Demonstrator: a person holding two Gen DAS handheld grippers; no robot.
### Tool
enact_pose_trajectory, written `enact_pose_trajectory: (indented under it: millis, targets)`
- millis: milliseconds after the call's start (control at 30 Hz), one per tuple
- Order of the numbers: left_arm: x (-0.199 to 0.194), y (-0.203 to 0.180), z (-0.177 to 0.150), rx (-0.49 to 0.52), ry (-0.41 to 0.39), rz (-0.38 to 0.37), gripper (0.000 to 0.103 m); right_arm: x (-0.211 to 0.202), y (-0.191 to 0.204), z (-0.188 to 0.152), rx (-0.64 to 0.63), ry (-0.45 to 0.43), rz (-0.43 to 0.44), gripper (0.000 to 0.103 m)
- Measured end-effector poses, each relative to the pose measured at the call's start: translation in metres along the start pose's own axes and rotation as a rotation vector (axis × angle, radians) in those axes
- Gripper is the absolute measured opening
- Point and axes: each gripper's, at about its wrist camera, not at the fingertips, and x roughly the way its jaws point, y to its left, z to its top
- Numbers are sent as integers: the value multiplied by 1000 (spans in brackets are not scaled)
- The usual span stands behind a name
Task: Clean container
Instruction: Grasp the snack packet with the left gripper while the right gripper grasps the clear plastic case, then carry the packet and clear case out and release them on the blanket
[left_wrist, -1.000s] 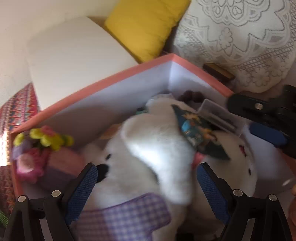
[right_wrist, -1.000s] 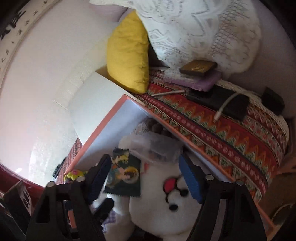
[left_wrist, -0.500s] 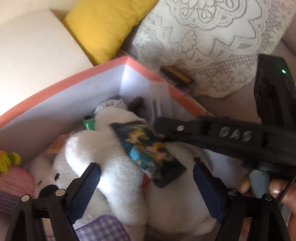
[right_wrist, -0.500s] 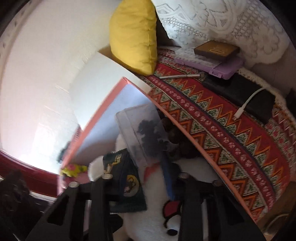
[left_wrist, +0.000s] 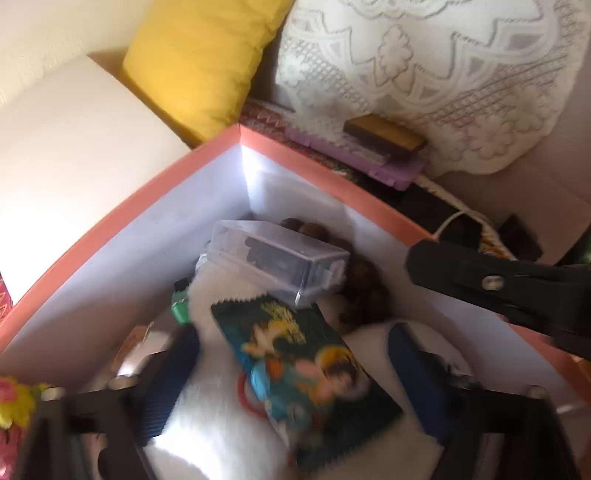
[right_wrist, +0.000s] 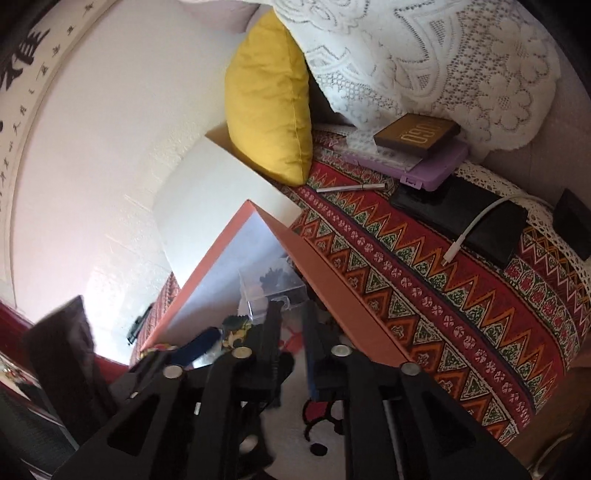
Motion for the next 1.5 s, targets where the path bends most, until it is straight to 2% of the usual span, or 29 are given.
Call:
enact_pose_trajectory:
  millis: [33,67,133,267,333,367,433,500,567,667,700,733,767,833,900,1000,1067,1200,1267,1400,1500]
  targets:
    - [3,-1,2,6,2,15,39,0,0,0,9,-4,19,38]
    - [6,-3,5,12,5,30,26,-1,1,0,18,-8,38,42]
    - [-2,6,1,-17,-11,6,8,4,5,1,3,-10,33,53]
    - [-21,18,-9,-55,-53,-18,8,12,18,2,-13,-28,11,67]
    - [-27,22,-15,-70,-64,-28,8,16,25,1,-19,-40,-13,79]
    - [-31,26,-18,-79,-71,-32,7,17,30,1,-26,-46,-31,80]
    - [-38,33,-21,-101,-84,-44,7,26,45,-1,-102,-40,-97,81]
    - [-46,40,-23,-125,-97,-60,7,43,65,-6,-237,-22,-185,80]
    - [-56,48,-23,-157,-109,-81,7,65,80,-10,-360,-6,-306,76]
    - [-73,61,-25,-194,-128,-105,7,98,91,-12,-481,15,-449,69]
    - [-79,64,-26,-199,-137,-102,7,106,93,-12,-514,2,-517,51]
    - [-85,68,-27,-205,-146,-99,7,105,92,-9,-492,4,-500,35]
    - [-93,70,-28,-213,-157,-102,7,104,90,-5,-466,7,-479,34]
    - [-109,84,-36,-232,-182,-102,7,95,87,1,-408,-3,-438,25]
    - [-124,98,-44,-251,-209,-95,7,73,91,3,-368,-44,-375,24]
    - [-145,117,-54,-284,-242,-74,7,28,121,-6,-356,-138,-259,24]
    - [-164,133,-64,-303,-270,-57,7,-2,152,-22,-390,-207,-187,24]
    - [-213,160,-91,-324,-331,10,7,-43,228,-73,-506,-265,29,24]
    - [-239,174,-108,-334,-361,52,7,-48,267,-104,-576,-256,120,24]
    - [-282,218,-148,-378,-389,153,8,-17,333,-172,-698,-137,244,24]
    - [-295,262,-186,-438,-373,204,8,28,372,-227,-771,-22,254,24]
